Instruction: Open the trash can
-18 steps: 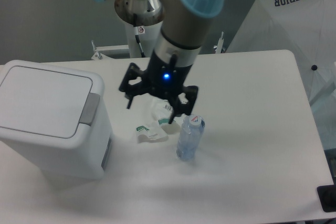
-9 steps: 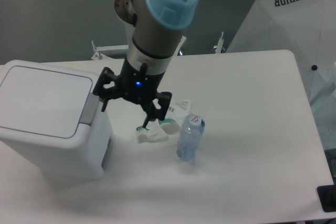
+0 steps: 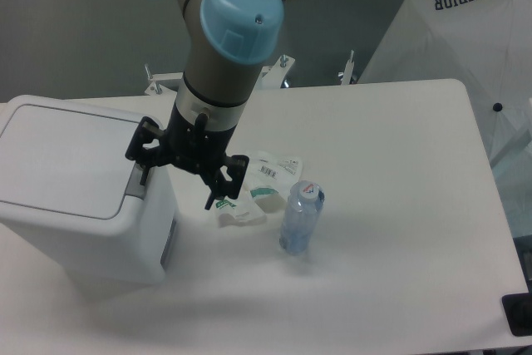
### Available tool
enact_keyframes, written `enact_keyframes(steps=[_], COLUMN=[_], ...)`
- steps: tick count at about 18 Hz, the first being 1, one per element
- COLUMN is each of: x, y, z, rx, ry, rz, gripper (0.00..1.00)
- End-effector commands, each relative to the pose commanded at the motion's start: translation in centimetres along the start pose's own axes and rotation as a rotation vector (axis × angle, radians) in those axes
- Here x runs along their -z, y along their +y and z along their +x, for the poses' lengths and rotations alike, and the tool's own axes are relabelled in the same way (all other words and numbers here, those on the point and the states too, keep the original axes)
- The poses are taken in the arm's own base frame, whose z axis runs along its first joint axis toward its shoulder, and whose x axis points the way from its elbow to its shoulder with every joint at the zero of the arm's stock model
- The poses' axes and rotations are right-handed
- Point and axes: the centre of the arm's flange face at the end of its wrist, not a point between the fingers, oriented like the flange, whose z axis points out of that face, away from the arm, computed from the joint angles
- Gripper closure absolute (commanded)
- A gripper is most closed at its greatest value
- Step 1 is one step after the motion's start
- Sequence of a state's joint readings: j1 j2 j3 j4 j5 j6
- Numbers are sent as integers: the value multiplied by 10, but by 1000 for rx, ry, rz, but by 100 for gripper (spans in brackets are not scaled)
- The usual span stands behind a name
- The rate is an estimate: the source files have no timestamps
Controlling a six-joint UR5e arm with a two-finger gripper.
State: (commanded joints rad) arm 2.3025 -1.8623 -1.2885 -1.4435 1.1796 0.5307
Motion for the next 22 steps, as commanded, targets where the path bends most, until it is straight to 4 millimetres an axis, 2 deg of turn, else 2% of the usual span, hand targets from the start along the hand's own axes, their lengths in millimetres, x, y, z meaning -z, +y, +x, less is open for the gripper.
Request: enact_keyframes(steps=[14,20,22], x=[-4,12,15], y=[3,-1,-4], z=[-1,4,-1], rx=[3,-16,-24], ry=[3,-14,-36], rz=[-8,20,47], gripper=[0,0,0])
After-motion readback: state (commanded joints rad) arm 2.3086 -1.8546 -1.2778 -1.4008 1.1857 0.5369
